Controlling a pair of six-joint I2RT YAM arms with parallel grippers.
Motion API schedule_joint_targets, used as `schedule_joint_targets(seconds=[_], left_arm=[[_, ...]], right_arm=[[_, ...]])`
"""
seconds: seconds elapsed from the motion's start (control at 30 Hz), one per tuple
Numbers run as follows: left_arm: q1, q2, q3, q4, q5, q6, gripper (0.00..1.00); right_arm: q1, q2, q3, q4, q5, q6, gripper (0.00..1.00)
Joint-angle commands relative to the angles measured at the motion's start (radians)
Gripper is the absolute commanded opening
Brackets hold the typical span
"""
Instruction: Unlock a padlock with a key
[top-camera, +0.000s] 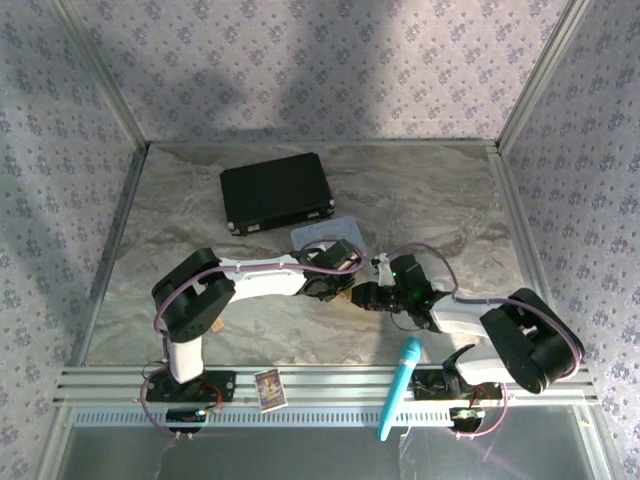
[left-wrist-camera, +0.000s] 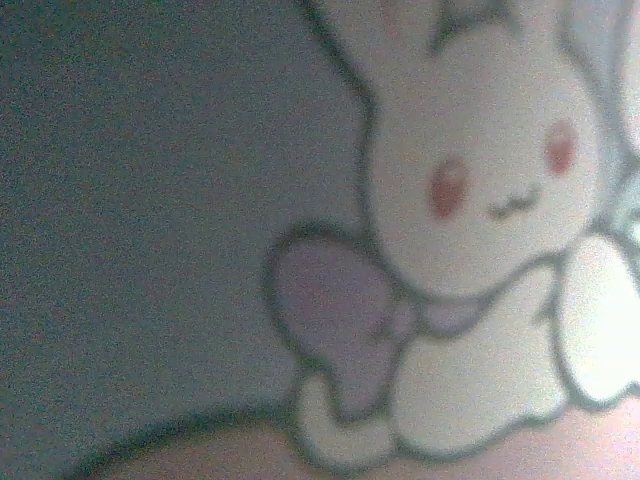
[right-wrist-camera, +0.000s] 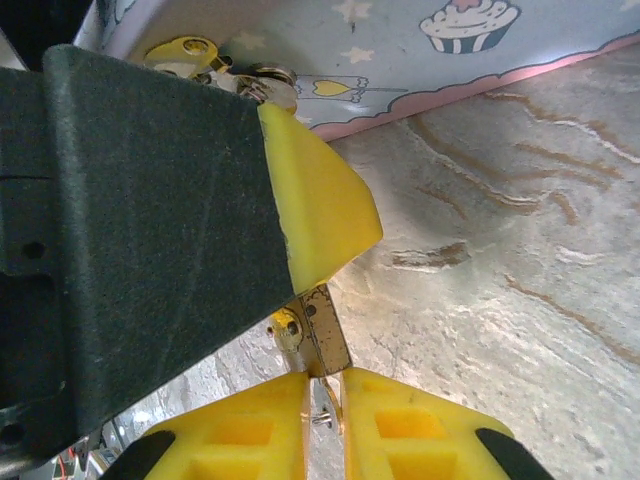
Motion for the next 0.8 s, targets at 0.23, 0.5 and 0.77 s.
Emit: schedule_joint_targets(seconds=[0.23,0.5,0.77], left_arm=[[-0.003,-0.042,-0.043,0.022,0.137,-0.1,0.08],[-0.001,-0.062,-0.056,0.031,0.141,-0.105,0.08],[0.015,-0.073,-0.086,0.065,0.156,-0.126,0.08]], right_arm=[[0.017,0.047,0.021,0.043,0.049,0.008,0.23],[0.017,0.091,0.004,0.136,0.025,0.03,0.21],[0.03,0.114,-0.015,0.227,-0.013,0.043,0.27]])
